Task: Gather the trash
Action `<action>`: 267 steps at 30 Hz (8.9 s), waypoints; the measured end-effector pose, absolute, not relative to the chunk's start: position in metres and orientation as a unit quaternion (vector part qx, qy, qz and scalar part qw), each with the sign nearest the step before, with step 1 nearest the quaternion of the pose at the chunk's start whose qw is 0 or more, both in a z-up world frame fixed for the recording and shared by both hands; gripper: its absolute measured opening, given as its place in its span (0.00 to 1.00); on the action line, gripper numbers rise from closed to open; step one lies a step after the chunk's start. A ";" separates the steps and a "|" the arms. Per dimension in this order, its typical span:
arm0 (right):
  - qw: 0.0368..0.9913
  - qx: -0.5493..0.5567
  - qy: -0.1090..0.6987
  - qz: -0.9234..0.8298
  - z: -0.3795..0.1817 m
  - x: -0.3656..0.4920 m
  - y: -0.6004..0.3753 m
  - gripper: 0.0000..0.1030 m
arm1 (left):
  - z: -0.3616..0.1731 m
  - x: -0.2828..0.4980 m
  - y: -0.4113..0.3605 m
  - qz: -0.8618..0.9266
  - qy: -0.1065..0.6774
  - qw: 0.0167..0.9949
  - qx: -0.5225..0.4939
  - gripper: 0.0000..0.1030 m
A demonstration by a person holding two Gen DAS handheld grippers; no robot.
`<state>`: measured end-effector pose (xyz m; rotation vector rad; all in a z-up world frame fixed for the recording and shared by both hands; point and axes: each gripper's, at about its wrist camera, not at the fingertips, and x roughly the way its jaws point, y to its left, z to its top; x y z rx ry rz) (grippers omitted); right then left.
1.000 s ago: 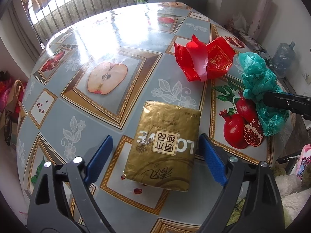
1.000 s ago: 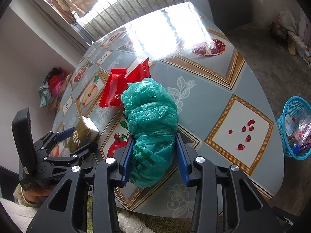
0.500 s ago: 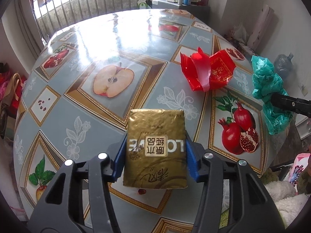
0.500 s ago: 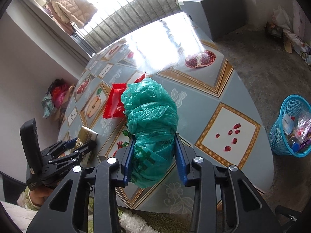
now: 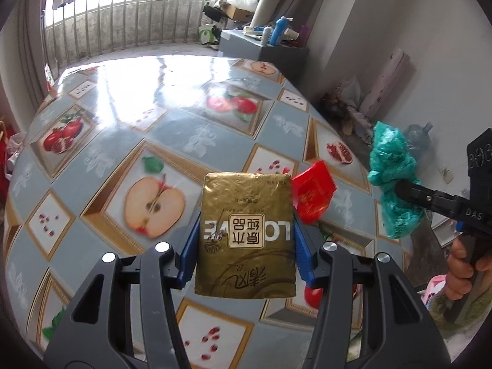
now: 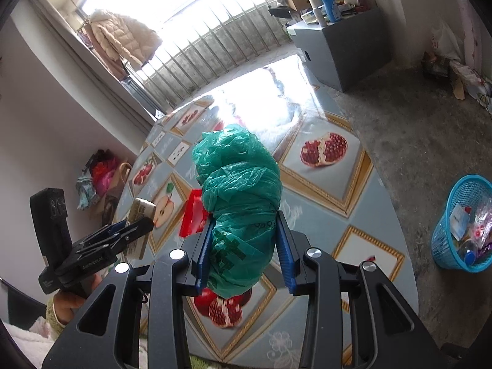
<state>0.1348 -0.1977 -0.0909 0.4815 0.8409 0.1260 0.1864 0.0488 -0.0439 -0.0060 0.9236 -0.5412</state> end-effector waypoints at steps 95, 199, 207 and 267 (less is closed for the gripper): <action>0.845 0.346 0.395 0.096 -0.109 0.143 -0.239 0.62 | -0.003 0.183 0.071 -0.266 0.405 0.873 -0.048 0.77; 0.918 0.173 0.247 -0.259 -0.058 0.043 -0.330 0.94 | 0.064 0.140 -0.088 -0.231 0.286 0.929 0.034 0.91; 0.936 0.075 0.258 -0.229 -0.029 0.039 -0.254 0.94 | 0.053 0.127 -0.045 -0.127 0.289 0.947 0.054 0.91; 0.878 -0.021 0.415 -0.237 -0.071 0.013 -0.228 0.94 | -0.035 0.095 -0.058 -0.064 0.462 0.881 0.082 0.91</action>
